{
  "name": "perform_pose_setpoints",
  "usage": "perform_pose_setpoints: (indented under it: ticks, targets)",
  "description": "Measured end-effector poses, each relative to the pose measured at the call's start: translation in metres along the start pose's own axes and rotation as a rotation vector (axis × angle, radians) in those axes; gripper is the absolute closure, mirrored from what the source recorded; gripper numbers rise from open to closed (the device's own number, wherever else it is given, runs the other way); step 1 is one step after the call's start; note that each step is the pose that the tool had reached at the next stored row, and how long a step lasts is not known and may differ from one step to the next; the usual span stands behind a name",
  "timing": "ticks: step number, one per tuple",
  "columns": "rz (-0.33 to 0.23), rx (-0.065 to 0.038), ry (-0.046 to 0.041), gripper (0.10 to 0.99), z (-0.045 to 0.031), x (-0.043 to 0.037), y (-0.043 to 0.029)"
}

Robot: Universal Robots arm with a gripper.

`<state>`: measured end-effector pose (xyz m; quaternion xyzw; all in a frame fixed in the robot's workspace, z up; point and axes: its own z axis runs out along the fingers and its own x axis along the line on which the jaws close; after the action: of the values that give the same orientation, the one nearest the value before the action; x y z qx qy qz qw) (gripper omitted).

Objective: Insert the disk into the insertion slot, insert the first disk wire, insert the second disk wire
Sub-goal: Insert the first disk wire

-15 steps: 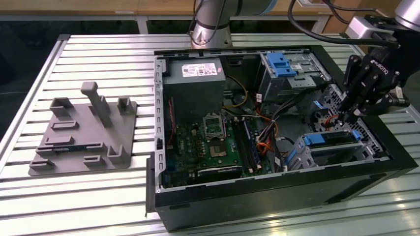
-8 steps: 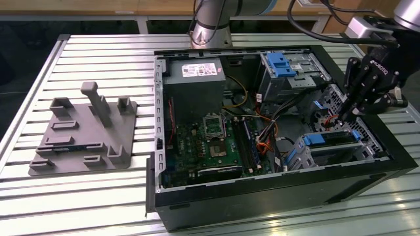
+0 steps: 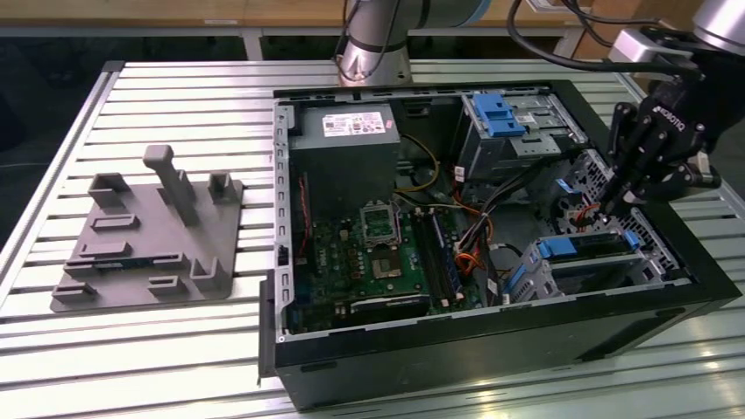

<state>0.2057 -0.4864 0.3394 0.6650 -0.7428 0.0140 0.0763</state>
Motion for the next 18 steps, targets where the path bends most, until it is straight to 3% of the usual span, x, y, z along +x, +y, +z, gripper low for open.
perform_pose_setpoints:
  ticks: [13,15,18]
  targets:
    - [0.000,0.000,0.0047,0.824,0.0012,-0.0058,-0.0012]
    - [0.000,0.000,0.0051,0.898,0.0014,-0.0057,-0.0013]
    - [0.000,0.000,0.0048,0.914,0.0019,-0.0058,-0.0013]
